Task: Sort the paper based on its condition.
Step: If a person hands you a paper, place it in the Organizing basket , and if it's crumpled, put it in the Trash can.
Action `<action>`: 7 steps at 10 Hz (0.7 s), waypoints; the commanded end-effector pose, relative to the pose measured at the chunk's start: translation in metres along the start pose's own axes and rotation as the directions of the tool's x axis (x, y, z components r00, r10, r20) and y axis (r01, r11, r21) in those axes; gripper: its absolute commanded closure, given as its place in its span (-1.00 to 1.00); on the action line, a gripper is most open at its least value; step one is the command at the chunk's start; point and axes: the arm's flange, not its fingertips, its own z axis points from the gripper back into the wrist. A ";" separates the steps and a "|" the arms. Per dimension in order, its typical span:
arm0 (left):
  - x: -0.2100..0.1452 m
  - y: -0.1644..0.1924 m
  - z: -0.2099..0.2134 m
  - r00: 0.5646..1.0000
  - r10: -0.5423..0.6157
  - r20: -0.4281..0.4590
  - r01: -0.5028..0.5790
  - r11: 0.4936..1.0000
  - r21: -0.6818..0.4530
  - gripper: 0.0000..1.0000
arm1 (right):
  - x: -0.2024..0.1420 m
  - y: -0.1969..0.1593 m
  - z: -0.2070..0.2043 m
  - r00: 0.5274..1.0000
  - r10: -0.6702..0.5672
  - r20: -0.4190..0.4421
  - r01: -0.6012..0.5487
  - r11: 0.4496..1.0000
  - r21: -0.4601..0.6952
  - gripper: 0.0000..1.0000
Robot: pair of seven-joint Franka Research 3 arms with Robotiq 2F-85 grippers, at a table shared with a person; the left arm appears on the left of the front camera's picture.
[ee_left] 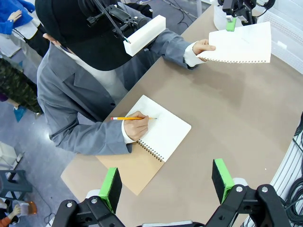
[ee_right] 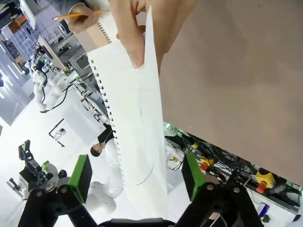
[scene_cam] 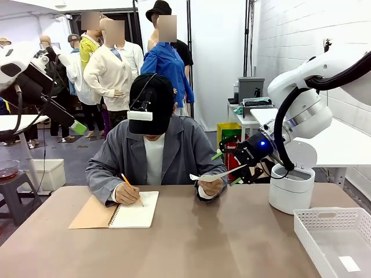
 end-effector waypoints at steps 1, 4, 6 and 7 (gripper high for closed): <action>0.000 0.000 0.000 1.000 0.006 -0.002 -0.006 1.000 -0.011 -1.00 | 0.003 0.002 0.002 0.999 0.028 -0.025 -0.027 0.999 0.033 -0.57; 0.000 0.000 0.000 1.000 0.006 -0.002 -0.006 1.000 -0.011 -1.00 | 0.003 0.001 0.002 0.999 0.023 -0.030 -0.022 0.999 0.039 0.44; 0.000 0.000 0.000 1.000 0.006 -0.002 -0.006 1.000 -0.011 -1.00 | 0.003 0.000 0.002 0.999 0.019 -0.032 -0.018 0.999 0.038 1.00; 0.000 0.000 0.000 1.000 0.006 -0.002 -0.006 1.000 -0.011 -1.00 | 0.003 0.000 0.002 0.999 0.017 -0.033 -0.015 0.999 0.038 1.00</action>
